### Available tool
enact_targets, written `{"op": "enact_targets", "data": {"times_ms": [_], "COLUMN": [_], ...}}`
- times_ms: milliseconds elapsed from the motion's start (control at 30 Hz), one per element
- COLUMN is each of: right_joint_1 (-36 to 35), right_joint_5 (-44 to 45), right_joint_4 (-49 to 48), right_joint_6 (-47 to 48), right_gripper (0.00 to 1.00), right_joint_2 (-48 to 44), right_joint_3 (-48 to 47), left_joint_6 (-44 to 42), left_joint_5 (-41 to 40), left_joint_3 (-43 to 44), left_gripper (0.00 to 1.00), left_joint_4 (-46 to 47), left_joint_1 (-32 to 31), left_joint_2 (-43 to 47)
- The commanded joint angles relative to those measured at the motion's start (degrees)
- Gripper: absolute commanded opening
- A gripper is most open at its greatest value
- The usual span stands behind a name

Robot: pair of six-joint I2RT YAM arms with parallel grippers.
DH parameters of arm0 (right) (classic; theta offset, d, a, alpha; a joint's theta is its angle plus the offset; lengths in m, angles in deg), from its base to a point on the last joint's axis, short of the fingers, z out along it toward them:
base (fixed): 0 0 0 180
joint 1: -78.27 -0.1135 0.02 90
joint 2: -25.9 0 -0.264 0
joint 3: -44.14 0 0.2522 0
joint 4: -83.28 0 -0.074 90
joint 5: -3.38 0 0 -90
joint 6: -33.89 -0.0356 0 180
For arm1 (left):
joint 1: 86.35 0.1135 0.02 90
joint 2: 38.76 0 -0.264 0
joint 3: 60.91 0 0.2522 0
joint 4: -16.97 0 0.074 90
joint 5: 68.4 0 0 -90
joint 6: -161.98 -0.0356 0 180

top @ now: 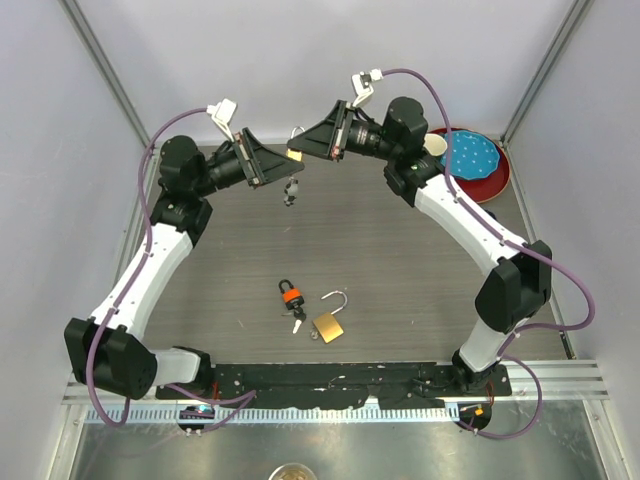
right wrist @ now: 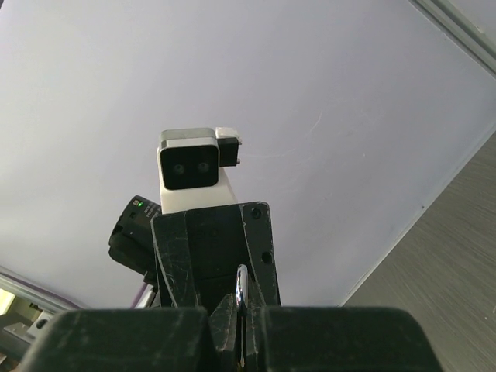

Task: Lock with the key
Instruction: Lock the lock.

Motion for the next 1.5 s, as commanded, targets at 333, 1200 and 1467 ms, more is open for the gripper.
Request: {"op": "enact_targets", "data": {"times_ms": [333,1200,1467], "right_joint_1": [-0.1,1.0,1.6], "right_joint_5": [-0.1,-0.7,-0.6], "right_joint_4": [-3.4,-11.4,-11.7], "right_joint_6": [-1.2,-9.5,-9.6], "right_gripper": [0.01,0.02,0.02], "right_joint_2": [-0.7,2.7,2.4], "right_joint_3": [-5.8,-7.8,-7.1], "left_joint_6": [-4.7,-2.6,-0.3], "left_joint_5": [7.3,11.8,12.8], "left_joint_3": [4.4,-1.1,-1.4], "left_gripper": [0.62,0.54,0.05], "left_joint_4": [-1.8,2.7,4.6], "left_joint_1": [3.9,0.7,0.6], "left_joint_2": [0.7,0.1,-0.6]}}
